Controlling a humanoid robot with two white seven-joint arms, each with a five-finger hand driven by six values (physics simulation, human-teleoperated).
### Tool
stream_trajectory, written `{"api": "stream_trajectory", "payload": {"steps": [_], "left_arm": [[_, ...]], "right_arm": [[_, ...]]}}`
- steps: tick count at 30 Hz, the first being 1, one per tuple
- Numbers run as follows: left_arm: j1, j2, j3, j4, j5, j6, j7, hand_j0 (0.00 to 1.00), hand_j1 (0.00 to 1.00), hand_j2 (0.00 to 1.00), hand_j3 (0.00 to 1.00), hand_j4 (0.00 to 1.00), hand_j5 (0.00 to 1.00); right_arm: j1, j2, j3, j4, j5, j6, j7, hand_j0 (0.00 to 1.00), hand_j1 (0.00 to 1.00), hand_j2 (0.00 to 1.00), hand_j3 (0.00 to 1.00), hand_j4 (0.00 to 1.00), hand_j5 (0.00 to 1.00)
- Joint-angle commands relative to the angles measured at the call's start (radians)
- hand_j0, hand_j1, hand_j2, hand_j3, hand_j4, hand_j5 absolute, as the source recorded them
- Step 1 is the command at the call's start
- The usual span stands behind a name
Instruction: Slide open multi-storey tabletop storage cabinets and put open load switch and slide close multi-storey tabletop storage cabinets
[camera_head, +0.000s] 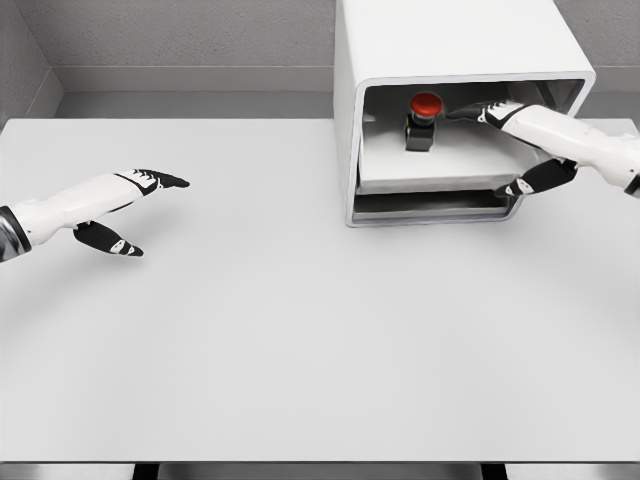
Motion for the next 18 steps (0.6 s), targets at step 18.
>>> {"api": "stream_trajectory", "payload": {"steps": [18], "left_arm": [[0.000, 0.001, 0.004, 0.000, 0.005, 0.001, -0.001, 1.00, 1.00, 1.00, 1.00, 1.00, 1.00]], "right_arm": [[0.011, -0.066, 0.000, -0.064, -0.012, 0.002, -0.016, 1.00, 1.00, 1.00, 1.00, 1.00, 1.00]]}}
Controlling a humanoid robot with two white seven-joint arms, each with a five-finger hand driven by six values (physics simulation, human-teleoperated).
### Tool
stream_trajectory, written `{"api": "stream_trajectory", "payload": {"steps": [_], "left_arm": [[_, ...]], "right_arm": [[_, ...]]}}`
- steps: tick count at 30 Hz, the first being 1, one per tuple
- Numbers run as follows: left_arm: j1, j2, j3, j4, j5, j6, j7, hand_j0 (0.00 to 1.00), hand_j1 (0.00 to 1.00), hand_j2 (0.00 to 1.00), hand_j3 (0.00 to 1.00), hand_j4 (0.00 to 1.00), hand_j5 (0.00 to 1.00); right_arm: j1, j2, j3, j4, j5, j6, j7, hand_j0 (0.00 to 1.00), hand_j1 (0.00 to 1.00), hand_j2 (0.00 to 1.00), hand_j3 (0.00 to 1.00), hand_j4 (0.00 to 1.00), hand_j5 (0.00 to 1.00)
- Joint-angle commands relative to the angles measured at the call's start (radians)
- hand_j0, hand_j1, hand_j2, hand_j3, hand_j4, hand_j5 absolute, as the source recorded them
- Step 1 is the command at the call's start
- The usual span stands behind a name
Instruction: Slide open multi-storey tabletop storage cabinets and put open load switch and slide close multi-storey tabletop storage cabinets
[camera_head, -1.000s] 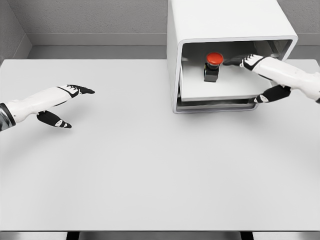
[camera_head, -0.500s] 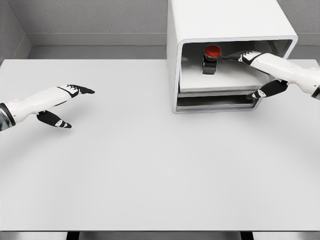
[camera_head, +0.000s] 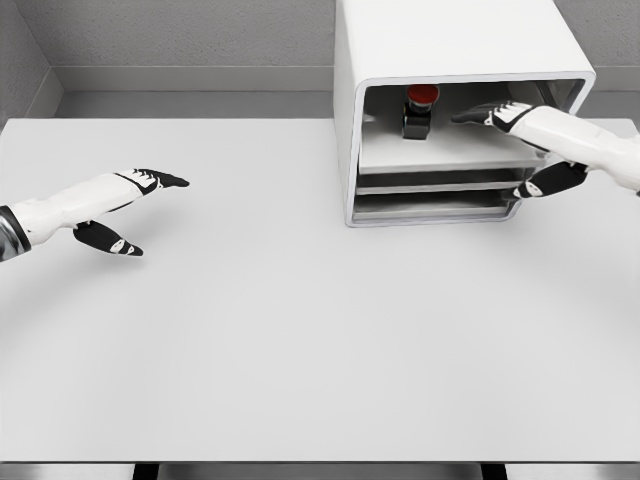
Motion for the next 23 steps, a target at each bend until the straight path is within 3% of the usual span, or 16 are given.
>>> {"api": "stream_trajectory", "payload": {"steps": [1, 3, 7, 10, 11, 17, 23], "left_arm": [[0.000, 0.001, 0.002, 0.000, 0.007, 0.001, 0.001, 1.00, 1.00, 1.00, 1.00, 1.00, 1.00], [0.000, -0.001, 0.002, 0.000, 0.007, 0.001, 0.001, 1.00, 1.00, 1.00, 1.00, 1.00, 1.00], [0.000, -0.001, 0.002, 0.000, 0.007, 0.001, 0.001, 1.00, 1.00, 1.00, 1.00, 1.00, 1.00], [0.000, -0.001, 0.002, 0.000, 0.007, 0.001, -0.001, 1.00, 1.00, 1.00, 1.00, 1.00, 1.00], [0.000, -0.001, 0.002, 0.000, 0.007, 0.001, 0.001, 1.00, 1.00, 1.00, 1.00, 1.00, 1.00], [0.000, 0.001, 0.002, 0.000, 0.007, 0.001, 0.001, 1.00, 1.00, 1.00, 1.00, 1.00, 1.00], [0.000, 0.001, 0.002, 0.000, 0.007, 0.001, 0.001, 1.00, 1.00, 1.00, 1.00, 1.00, 1.00]], "right_arm": [[0.006, -0.023, 0.001, -0.021, -0.008, 0.002, -0.003, 1.00, 1.00, 1.00, 1.00, 1.00, 1.00], [0.022, -0.077, -0.001, -0.094, -0.007, 0.002, -0.006, 1.00, 1.00, 1.00, 1.00, 1.00, 1.00], [0.037, -0.192, -0.001, -0.171, -0.007, 0.002, -0.048, 1.00, 1.00, 1.00, 1.00, 1.00, 1.00], [0.049, -0.299, -0.001, -0.308, -0.004, 0.002, -0.051, 1.00, 1.00, 1.00, 1.00, 1.00, 1.00], [0.049, -0.325, 0.001, -0.317, -0.004, 0.002, -0.051, 1.00, 1.00, 1.00, 1.00, 1.00, 1.00], [0.063, -0.333, 0.048, -0.349, 0.007, 0.002, -0.045, 1.00, 1.00, 1.00, 1.00, 1.00, 1.00], [0.094, -0.404, 0.094, -0.346, 0.009, 0.002, -0.040, 1.00, 1.00, 1.00, 1.00, 1.00, 1.00]]}}
